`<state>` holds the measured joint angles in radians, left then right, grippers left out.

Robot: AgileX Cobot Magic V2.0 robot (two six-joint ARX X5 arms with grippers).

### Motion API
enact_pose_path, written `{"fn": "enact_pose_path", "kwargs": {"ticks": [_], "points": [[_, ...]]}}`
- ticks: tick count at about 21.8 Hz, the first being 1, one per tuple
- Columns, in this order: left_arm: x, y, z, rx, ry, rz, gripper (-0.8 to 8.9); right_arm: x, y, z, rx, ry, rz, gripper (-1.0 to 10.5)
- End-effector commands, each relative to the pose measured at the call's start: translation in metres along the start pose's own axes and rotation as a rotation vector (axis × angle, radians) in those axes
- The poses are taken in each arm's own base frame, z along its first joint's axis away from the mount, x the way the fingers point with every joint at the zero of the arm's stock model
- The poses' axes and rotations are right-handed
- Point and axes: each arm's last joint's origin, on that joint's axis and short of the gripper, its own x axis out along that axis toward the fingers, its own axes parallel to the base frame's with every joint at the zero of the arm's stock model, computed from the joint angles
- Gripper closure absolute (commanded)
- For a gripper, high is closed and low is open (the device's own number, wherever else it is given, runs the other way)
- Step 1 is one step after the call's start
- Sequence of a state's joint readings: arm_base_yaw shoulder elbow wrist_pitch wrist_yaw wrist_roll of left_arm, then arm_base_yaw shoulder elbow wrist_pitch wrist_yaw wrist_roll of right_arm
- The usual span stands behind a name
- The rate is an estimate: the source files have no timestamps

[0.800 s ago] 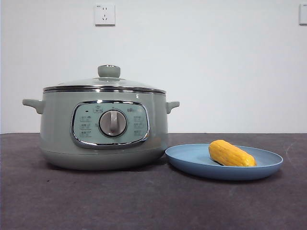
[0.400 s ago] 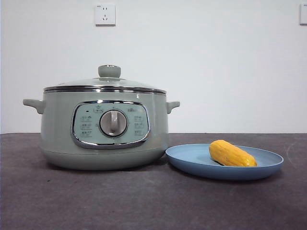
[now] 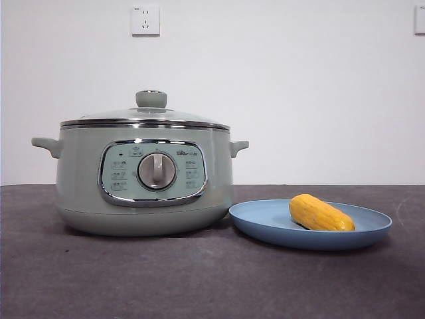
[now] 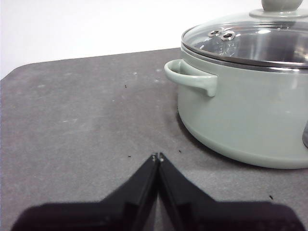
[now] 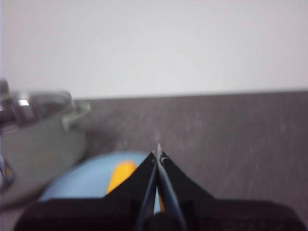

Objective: Take the corn out from the steamer,put the corn on the plate,close the lid

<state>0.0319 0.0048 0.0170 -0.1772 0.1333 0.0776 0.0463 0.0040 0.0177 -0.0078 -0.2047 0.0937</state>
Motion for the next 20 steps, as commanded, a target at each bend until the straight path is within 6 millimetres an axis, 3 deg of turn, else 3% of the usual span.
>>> {"fn": "enact_pose_path", "kwargs": {"ticks": [1, 5, 20], "points": [[0.0012, 0.0002, -0.0039, -0.006, 0.007, 0.003, 8.17, 0.0004, -0.0014, -0.0106, 0.034, 0.073, -0.035, 9.5], [0.0012, 0.0002, -0.0039, -0.005, 0.007, 0.003, 8.17, -0.0009, -0.0037, -0.0204, 0.037, 0.170, -0.109, 9.5], [0.0012, 0.0001, -0.0039, -0.006, 0.007, 0.003, 8.17, -0.0010, -0.0045, -0.0201, 0.034, 0.165, -0.139, 9.5]]}}
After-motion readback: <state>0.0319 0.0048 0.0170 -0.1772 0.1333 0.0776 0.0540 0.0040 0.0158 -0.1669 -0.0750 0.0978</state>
